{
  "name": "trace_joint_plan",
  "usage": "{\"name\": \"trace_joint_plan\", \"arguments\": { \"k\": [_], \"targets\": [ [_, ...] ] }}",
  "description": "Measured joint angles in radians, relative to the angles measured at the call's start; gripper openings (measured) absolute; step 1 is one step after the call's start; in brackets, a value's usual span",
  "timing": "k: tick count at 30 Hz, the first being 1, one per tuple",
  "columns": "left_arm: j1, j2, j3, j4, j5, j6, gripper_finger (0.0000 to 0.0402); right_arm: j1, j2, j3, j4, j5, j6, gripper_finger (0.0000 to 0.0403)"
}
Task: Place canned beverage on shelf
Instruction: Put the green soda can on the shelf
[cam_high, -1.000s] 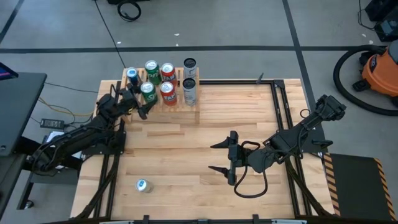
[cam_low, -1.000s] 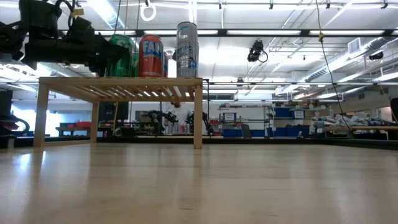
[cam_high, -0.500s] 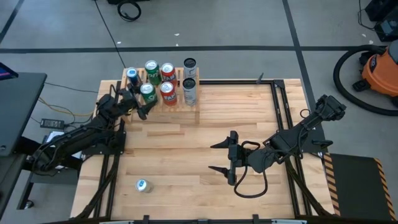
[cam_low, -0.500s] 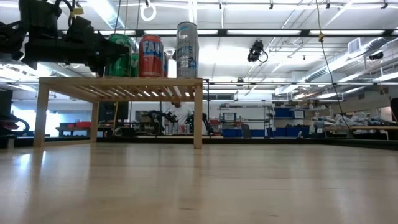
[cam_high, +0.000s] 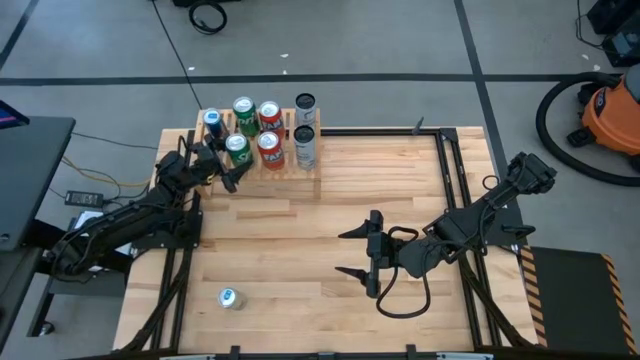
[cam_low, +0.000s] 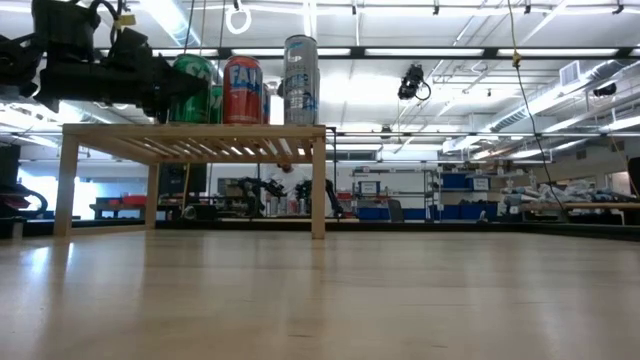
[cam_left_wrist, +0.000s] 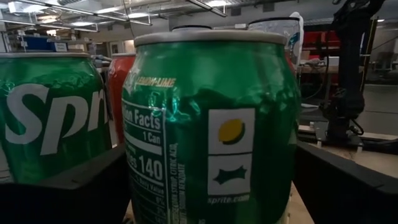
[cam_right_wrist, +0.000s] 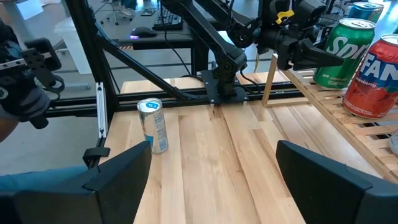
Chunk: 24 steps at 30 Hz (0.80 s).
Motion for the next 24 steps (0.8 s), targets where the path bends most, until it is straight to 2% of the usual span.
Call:
{"name": "trace_joint_plan", "arguments": {
  "k": [13,24],
  "targets": [
    [0.0,0.001,-0.002,0.008,-0.011,0.013,0.0311,0.0,0.0,0.0,0.0,0.0,0.0,0.0355],
    [0.0,0.014,-0.002,0.057,-0.033,0.01,0.032,0.0,0.0,0.0,0.0,0.0,0.0,0.0355]
  ]
}}
